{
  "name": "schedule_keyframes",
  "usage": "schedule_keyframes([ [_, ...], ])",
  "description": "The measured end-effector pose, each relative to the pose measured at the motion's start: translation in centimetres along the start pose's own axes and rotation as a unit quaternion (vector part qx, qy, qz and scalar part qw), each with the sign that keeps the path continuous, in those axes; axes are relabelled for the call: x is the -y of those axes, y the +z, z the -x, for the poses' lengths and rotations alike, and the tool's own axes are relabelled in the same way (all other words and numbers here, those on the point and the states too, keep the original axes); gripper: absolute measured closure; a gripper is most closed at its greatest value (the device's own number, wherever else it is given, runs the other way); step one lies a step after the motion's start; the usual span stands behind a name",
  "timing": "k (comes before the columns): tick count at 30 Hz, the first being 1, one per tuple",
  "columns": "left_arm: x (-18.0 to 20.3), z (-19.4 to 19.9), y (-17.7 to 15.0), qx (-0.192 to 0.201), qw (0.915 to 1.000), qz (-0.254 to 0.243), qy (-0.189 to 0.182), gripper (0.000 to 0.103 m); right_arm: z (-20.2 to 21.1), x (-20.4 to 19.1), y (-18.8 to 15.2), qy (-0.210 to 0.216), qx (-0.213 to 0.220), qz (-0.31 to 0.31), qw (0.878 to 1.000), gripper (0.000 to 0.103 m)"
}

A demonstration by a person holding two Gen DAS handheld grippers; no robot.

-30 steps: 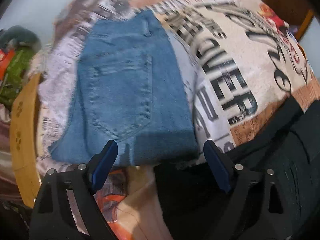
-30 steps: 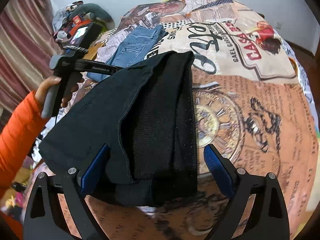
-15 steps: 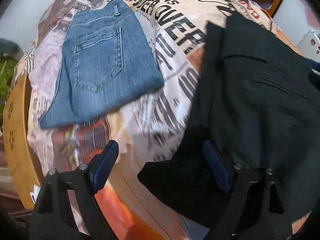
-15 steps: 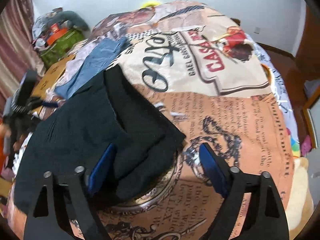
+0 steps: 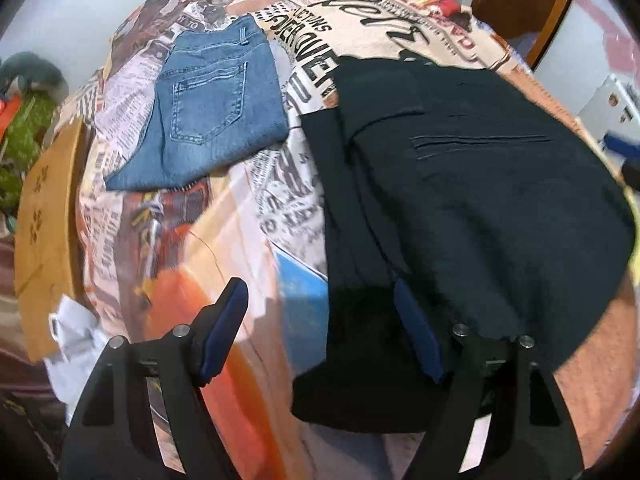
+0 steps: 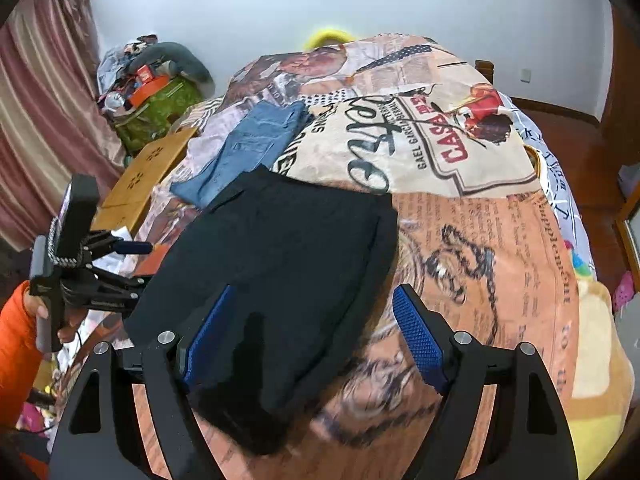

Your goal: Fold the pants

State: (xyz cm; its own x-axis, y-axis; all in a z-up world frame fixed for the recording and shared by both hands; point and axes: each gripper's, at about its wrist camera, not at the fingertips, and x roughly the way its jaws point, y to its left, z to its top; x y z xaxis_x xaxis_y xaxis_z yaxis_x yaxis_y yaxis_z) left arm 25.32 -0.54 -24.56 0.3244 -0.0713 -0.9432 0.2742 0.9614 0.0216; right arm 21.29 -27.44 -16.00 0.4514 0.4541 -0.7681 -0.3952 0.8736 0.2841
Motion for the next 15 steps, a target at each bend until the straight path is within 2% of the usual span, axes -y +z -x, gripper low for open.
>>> schedule_keyframes([
  [2,0.0,0.5,-0.5,0.007,0.9999,0.014,-0.008,0.028,0.0,-0.2,-0.8,0.003,-0.005,-0.003,1.000,0.025],
  [5,-0.2,1.2,-0.6,0.017,0.9996,0.021,0.001,0.028,-0.1,0.0,-1.8,0.008,-0.012,-0.019,1.000,0.025],
  [10,-2.3,3.5,-1.0,0.036,0.9957,0.073,-0.043,0.025,0.0,0.5,-3.0,0.004,-0.017,-0.040,0.999,0.025],
  [15,-1.5,3.4,-2.0,0.041,0.9956,0.065,-0.052,0.024,-0.1,0.4,-3.6,0.009,-0.013,-0.045,0.999,0.040],
])
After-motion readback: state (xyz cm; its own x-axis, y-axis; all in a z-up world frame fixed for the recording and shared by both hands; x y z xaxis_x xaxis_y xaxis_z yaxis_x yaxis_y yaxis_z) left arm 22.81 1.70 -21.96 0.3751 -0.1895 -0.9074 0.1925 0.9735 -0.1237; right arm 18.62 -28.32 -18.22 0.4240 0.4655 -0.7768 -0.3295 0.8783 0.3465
